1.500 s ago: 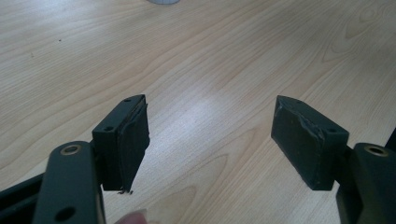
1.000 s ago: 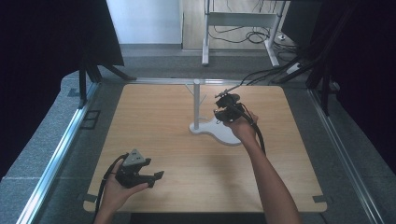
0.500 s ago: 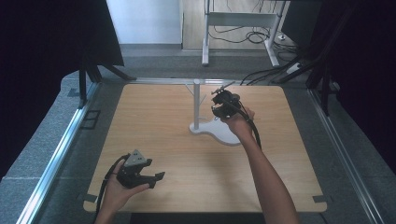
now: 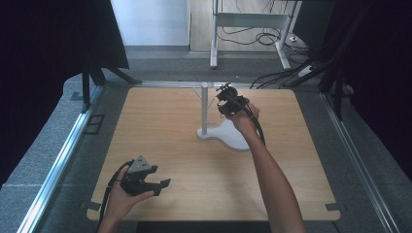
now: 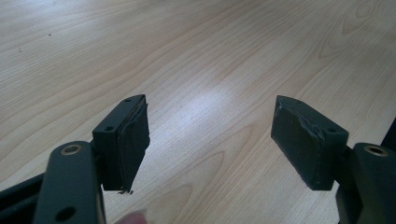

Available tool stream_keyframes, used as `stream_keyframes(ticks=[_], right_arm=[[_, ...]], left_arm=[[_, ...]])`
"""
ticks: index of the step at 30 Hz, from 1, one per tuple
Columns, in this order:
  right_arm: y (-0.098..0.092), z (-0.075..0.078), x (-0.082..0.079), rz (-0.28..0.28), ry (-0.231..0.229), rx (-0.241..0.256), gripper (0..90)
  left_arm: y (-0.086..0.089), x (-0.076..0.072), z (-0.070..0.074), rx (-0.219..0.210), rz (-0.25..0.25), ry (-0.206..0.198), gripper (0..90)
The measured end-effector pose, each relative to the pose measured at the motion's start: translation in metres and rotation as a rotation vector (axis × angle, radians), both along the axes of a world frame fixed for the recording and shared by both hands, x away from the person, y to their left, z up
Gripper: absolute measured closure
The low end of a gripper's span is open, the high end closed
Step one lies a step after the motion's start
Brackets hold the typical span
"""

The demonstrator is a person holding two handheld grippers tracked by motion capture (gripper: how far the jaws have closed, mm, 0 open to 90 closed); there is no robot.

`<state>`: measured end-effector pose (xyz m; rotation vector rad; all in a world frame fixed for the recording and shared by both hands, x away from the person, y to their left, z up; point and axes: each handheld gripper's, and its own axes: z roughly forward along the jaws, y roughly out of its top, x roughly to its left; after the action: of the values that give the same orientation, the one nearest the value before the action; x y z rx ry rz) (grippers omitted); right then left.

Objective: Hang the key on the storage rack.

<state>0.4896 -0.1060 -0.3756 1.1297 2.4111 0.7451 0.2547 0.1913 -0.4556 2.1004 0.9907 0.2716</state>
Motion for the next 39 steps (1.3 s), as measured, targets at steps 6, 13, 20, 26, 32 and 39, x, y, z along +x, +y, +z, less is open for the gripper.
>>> stream_keyframes(ticks=[6,13,20,26,32,39], right_arm=[[0.001,0.003,0.005,0.002,-0.006,-0.002,84.8],[0.001,0.006,0.009,0.002,-0.041,-0.003,84.8],[0.003,0.009,0.012,0.004,-0.039,0.000,84.8],[0.010,0.013,0.014,0.011,-0.053,-0.013,84.8],[0.011,0.012,0.014,0.016,-0.056,-0.028,84.8],[0.012,0.013,0.014,0.017,-0.066,-0.036,84.8]], left_arm=[[0.002,0.000,0.001,-0.004,0.003,0.001,28.4],[0.004,0.000,0.000,-0.006,0.005,0.002,28.4],[0.005,0.001,0.000,-0.006,0.010,0.005,28.4],[0.007,0.001,0.000,-0.006,0.013,0.005,28.4],[0.009,0.000,0.000,-0.009,0.015,0.005,28.4],[0.014,0.000,0.001,-0.014,0.027,0.004,28.5]])
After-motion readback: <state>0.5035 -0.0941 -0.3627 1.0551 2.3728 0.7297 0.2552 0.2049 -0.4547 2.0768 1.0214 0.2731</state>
